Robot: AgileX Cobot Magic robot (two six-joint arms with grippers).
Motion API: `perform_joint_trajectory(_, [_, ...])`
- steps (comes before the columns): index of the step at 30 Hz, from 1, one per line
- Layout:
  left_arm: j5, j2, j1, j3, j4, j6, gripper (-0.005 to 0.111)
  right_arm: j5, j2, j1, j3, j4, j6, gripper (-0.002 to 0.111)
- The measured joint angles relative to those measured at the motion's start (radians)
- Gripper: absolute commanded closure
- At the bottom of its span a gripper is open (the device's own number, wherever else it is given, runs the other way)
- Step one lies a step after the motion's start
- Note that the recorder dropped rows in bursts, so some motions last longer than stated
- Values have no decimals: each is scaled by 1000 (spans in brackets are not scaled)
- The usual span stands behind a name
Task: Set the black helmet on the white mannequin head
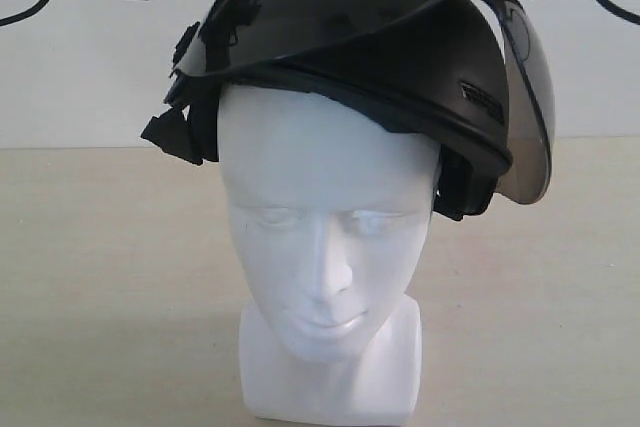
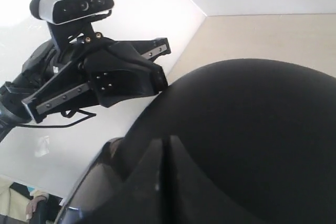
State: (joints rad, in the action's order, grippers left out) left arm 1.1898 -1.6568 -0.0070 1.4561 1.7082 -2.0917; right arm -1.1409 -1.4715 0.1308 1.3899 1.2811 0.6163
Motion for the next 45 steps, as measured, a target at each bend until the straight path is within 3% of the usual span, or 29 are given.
perform_joint_trajectory(15, [0,68,7,-115,-34,0,102,5,73,8,1,-126,-63,109])
perform_joint_trajectory(23, [7,105,5,-119,5,0,102,3,75,10,1,-130,-76,109])
perform_joint_trajectory(32, [22,107,5,-106,14,0,102,26,80,102,4,-132,-81,109])
perform_joint_trajectory(45, [26,107,-29,-44,32,0,102,0,80,137,4,-130,-97,109])
